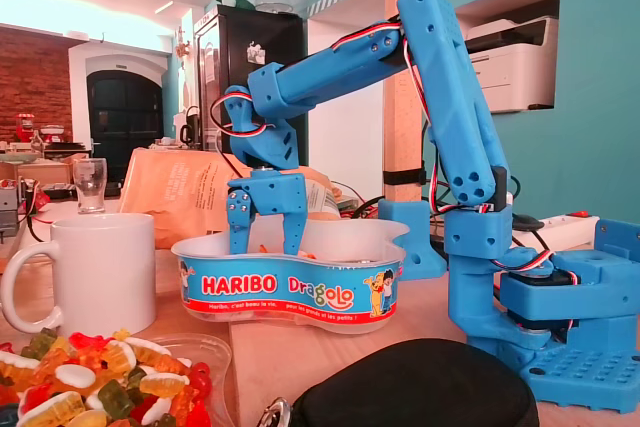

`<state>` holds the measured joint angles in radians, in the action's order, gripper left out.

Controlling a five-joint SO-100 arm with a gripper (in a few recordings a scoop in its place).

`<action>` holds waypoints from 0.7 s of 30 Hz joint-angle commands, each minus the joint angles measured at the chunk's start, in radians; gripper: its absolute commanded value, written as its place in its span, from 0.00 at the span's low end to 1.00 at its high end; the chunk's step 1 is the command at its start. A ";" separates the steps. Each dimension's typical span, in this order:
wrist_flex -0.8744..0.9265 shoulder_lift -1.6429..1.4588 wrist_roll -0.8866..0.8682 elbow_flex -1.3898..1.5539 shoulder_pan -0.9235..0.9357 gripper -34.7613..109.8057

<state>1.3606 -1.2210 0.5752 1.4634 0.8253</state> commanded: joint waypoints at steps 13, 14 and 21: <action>0.031 -0.015 -0.009 -0.018 0.015 0.21; 0.031 -0.015 -0.011 -0.018 0.015 0.22; 0.034 -0.018 -0.003 -0.018 0.018 0.22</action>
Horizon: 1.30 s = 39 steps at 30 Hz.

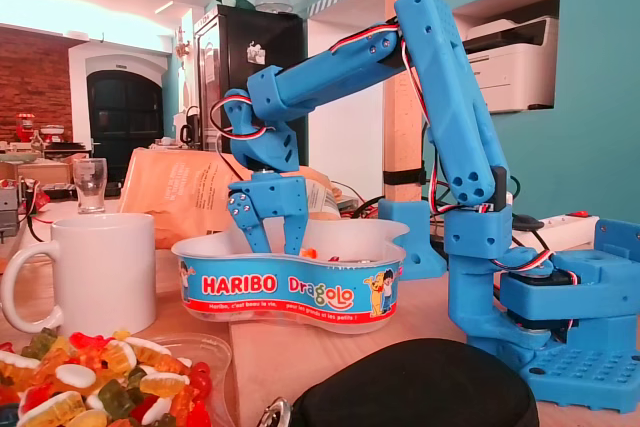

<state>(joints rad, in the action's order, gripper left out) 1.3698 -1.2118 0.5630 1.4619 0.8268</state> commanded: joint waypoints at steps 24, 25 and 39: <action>0.279 -0.015 0.003 -0.272 0.066 0.29; 0.261 -0.015 -0.002 -0.268 0.092 0.31; 0.282 0.008 -0.511 -0.253 0.258 0.31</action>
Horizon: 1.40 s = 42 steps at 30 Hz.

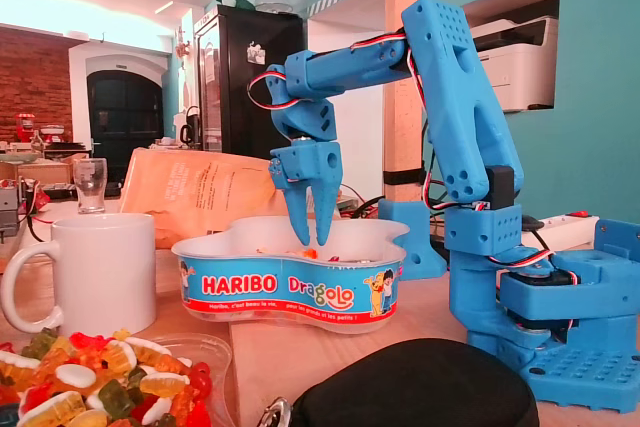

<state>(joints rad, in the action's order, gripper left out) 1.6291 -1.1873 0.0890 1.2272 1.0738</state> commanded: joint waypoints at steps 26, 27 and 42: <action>0.117 0.069 -0.779 -0.333 -0.026 0.31; 0.117 0.071 -0.761 -0.304 -0.028 0.31; 0.117 -0.071 -0.607 -0.057 -0.126 0.31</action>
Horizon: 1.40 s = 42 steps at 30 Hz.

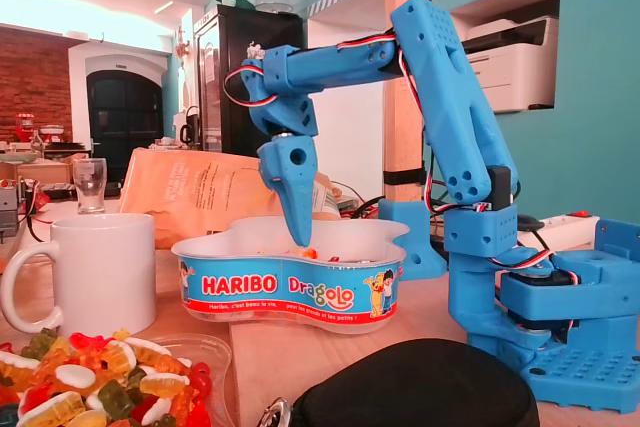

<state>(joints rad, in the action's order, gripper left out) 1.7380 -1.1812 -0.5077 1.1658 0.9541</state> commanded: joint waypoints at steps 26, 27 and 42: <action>-0.009 -0.041 0.175 0.008 -0.368 0.31; -0.009 -0.041 0.158 -0.003 -0.370 0.31; -0.011 -0.051 0.235 -0.109 -0.373 0.31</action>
<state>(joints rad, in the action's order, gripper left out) 1.7181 -1.1827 -0.3145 1.0891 0.5630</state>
